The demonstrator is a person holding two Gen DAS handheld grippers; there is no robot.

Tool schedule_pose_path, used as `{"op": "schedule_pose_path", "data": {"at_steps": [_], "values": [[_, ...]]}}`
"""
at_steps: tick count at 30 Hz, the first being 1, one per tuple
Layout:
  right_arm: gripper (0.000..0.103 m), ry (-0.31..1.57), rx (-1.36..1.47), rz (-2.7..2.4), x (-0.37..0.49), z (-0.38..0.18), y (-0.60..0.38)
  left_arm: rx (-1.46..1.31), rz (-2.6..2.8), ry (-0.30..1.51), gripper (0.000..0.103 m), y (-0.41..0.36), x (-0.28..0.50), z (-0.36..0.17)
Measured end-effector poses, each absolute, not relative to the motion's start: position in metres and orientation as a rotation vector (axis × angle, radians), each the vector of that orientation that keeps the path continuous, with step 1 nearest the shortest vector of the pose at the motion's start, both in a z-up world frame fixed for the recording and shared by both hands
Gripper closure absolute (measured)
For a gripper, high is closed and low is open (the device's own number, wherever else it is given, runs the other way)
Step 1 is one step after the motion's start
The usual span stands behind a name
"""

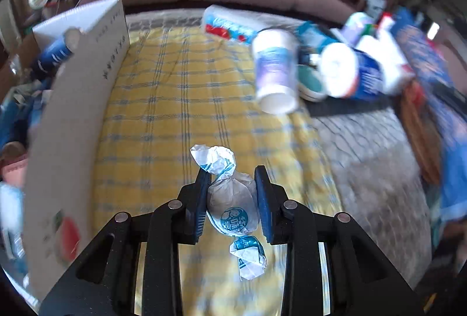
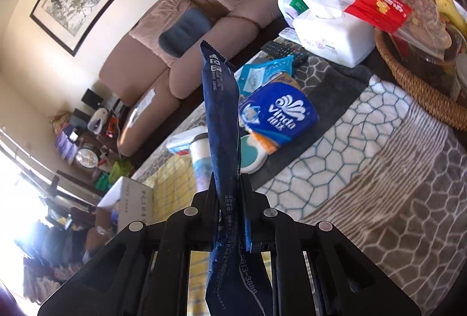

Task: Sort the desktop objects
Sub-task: 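Carry the white wrapped snack over the cardboard box with the left gripper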

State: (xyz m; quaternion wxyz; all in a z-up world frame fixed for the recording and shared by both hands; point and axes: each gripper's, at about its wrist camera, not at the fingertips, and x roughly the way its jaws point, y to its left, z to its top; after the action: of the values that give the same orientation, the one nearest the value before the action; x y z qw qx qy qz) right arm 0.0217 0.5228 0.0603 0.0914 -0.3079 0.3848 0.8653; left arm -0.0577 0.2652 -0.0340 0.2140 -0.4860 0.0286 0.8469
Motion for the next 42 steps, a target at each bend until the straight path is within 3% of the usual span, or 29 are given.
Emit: {"op": "schedule_pose_path", "data": {"at_steps": [5,11,17,22,33,38,42], "values": [[0.092,1.169,-0.9,2.574,0.024,0.066,0.502,-1.172,2.461,0.247,0.075,0.221,-0.006,0.014],[0.092,1.029,-0.961,2.653,0.007,0.085,0.444,-1.168,2.535,0.047,0.075,0.139,-0.017,0.041],[0.092,0.706,-1.062,2.794,-0.02,0.103,0.391,-1.08,2.694,-0.008,0.075,0.075,-0.023,0.055],[0.092,0.622,-1.086,2.856,-0.023,0.11,0.369,-1.008,2.782,-0.096,0.075,0.038,-0.024,0.066],[0.092,0.621,-1.208,2.996,-0.036,0.128,0.311,-0.85,2.924,-0.069,0.075,0.003,-0.04,0.109],[0.092,0.47,-1.152,3.15,-0.044,0.158,0.269,-0.739,2.988,-0.054,0.075,0.007,-0.061,0.137],[0.091,0.337,-1.165,3.22,-0.049,0.153,0.245,-0.712,3.09,0.08,0.075,0.008,-0.075,0.116]]}}
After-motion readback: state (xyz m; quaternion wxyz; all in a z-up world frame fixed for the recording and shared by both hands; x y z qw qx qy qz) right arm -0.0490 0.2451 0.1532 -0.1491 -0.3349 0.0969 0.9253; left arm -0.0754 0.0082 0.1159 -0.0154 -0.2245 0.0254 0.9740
